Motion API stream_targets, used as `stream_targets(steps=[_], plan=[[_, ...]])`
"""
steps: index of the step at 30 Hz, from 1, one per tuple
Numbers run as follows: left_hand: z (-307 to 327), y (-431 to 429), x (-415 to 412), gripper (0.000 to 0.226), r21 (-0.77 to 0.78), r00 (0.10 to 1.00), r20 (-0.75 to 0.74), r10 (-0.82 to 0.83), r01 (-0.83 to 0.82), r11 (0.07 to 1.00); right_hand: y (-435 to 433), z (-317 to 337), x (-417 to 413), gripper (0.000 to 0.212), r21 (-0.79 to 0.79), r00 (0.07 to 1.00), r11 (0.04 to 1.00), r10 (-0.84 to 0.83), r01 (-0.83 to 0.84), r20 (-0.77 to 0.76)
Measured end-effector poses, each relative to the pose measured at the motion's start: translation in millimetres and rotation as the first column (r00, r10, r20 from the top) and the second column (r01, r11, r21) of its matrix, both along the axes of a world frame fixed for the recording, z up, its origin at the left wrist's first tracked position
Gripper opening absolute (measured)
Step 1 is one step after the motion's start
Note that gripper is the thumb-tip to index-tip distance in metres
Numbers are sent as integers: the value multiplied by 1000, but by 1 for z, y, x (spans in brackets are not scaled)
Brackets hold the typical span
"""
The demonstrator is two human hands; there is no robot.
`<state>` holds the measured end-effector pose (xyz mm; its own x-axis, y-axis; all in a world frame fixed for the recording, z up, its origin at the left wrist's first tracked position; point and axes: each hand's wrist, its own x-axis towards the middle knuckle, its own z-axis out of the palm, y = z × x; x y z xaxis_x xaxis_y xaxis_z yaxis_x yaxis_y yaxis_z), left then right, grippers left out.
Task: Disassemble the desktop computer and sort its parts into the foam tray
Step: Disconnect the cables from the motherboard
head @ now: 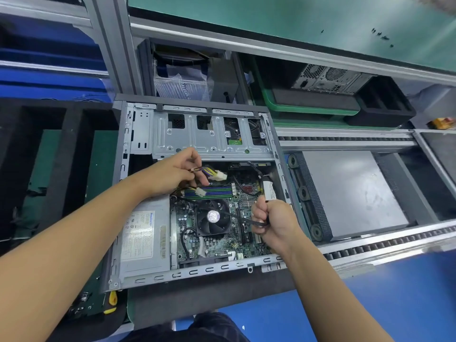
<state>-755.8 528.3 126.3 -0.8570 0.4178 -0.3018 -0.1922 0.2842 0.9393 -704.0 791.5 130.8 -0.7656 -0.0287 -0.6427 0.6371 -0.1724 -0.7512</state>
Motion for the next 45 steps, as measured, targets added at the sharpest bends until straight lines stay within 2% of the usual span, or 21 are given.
stream_targets(steps=[5,8,11,12,14,16,18,20,24,28,31,33,34,35,36,38,40,41,43,45], plan=[[5,0,-1,33,100,993,113,28,-39,994,1,-2,0,43,-21,999,999,25,-24,25],[4,1,-2,29,133,986,162,40,-62,989,1,0,1,39,-64,993,991,115,-115,4],[4,0,0,28,108,990,139,16,-31,994,-1,2,3,31,8,975,975,220,-220,-24],[5,-1,1,27,62,995,103,-17,11,998,-2,1,3,31,64,967,965,255,-254,-17],[9,-1,4,27,-183,984,-15,-175,170,968,-3,-4,4,35,190,947,928,319,-320,36],[15,6,10,22,-475,913,-49,-404,335,814,-4,-7,4,37,308,921,868,376,-389,102],[18,19,17,22,-649,825,-8,-566,426,630,-7,-10,2,28,417,879,776,450,-473,159],[20,33,26,25,-765,772,9,-636,415,493,-12,-12,1,21,502,823,663,524,-555,218],[21,48,55,29,-909,739,-49,-672,245,336,-18,-13,-1,22,537,680,446,620,-716,391],[19,55,80,45,-933,732,-15,-681,236,273,-14,-8,-11,39,524,493,152,624,-838,606],[24,52,76,41,-903,793,-41,-608,231,362,-12,-4,-16,39,478,391,15,597,-878,700],[23,53,73,40,-892,825,-64,-561,205,404,-12,-1,-19,35,421,265,-152,577,-894,772],[23,55,73,43,-895,836,-66,-544,192,403,-13,-1,-19,36,407,206,-271,550,-872,809],[21,57,74,47,-904,841,-61,-538,182,387,-16,0,-18,37,407,179,-366,520,-837,835],[19,60,74,51,-916,839,-58,-541,171,363,-19,1,-18,36,445,214,-395,506,-803,835],[14,63,75,51,-937,825,-72,-560,136,322,-34,8,-19,28,630,371,-352,576,-692,729],[12,64,76,47,-945,809,-101,-579,103,309,-53,12,-24,24,833,533,-201,685,-516,496],[11,64,76,45,-948,801,-115,-588,88,306,-63,12,-28,24,898,573,-122,732,-423,369],[12,62,77,43,-953,783,-139,-606,61,296,-83,6,-39,25,941,565,58,811,-334,151],[12,61,79,42,-953,770,-169,-615,31,301,-101,-3,-53,29,906,488,189,873,-379,22]])
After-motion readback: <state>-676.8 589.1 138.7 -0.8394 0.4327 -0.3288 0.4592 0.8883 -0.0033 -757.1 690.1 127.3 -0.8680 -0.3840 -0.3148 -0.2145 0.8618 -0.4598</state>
